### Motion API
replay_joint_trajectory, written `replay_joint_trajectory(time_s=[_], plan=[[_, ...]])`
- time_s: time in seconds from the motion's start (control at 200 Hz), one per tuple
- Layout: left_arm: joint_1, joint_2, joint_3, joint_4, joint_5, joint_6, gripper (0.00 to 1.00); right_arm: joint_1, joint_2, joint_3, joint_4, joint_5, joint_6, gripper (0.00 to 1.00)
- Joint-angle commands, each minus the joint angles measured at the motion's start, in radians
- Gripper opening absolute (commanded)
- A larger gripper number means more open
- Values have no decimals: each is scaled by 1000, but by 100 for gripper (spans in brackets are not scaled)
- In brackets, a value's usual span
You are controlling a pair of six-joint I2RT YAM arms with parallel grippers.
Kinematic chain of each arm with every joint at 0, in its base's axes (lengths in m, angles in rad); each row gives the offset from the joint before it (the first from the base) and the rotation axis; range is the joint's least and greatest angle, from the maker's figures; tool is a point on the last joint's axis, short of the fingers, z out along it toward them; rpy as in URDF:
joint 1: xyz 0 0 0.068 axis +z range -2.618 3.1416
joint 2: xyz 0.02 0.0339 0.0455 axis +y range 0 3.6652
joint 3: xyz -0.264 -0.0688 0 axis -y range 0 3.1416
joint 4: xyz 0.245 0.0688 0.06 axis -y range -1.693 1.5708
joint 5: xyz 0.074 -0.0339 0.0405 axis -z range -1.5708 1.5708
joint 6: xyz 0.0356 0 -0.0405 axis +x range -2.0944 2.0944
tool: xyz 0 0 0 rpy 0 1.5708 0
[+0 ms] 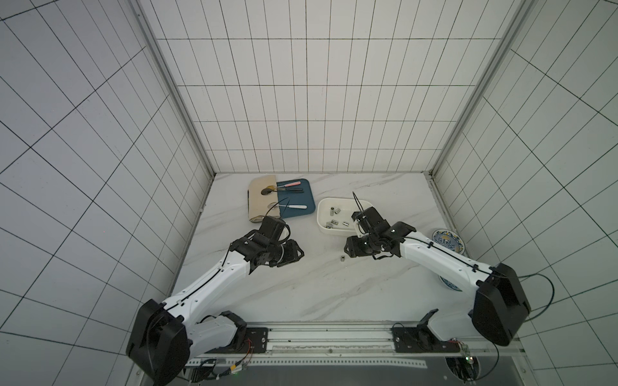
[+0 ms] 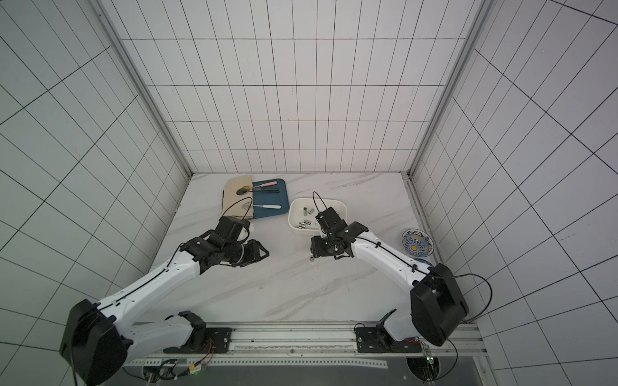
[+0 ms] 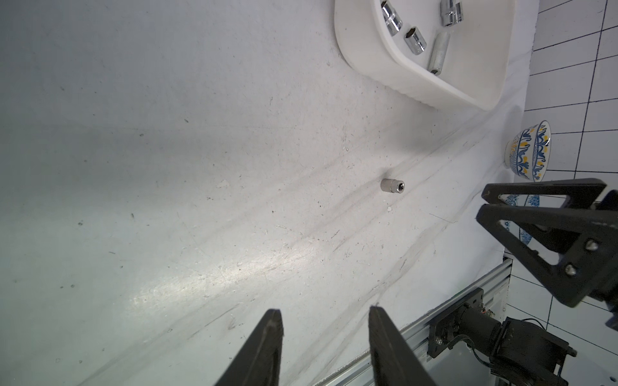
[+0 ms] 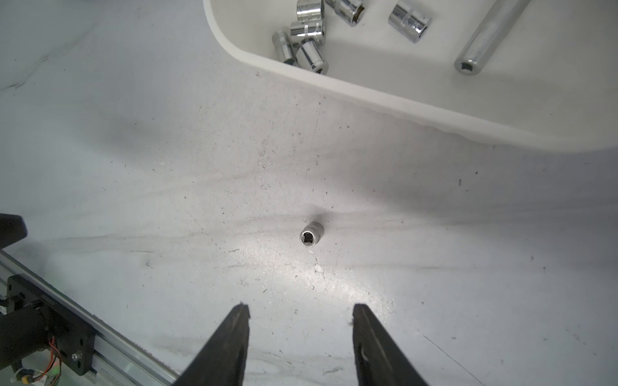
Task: Put the socket on the desktop into the storage box
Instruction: Place the socket head in the storage box, then pick up the socket head from the center of the board.
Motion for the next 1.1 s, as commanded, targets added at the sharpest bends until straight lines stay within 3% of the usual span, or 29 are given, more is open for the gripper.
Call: replay_joint_trajectory(time_s=[0.0, 1.094], plan=[[5, -13, -10, 29, 7, -8, 45, 21, 34, 54, -20, 31, -1, 51], [5, 14, -35, 55, 2, -18, 44, 58, 331, 155, -39, 73, 24, 42]])
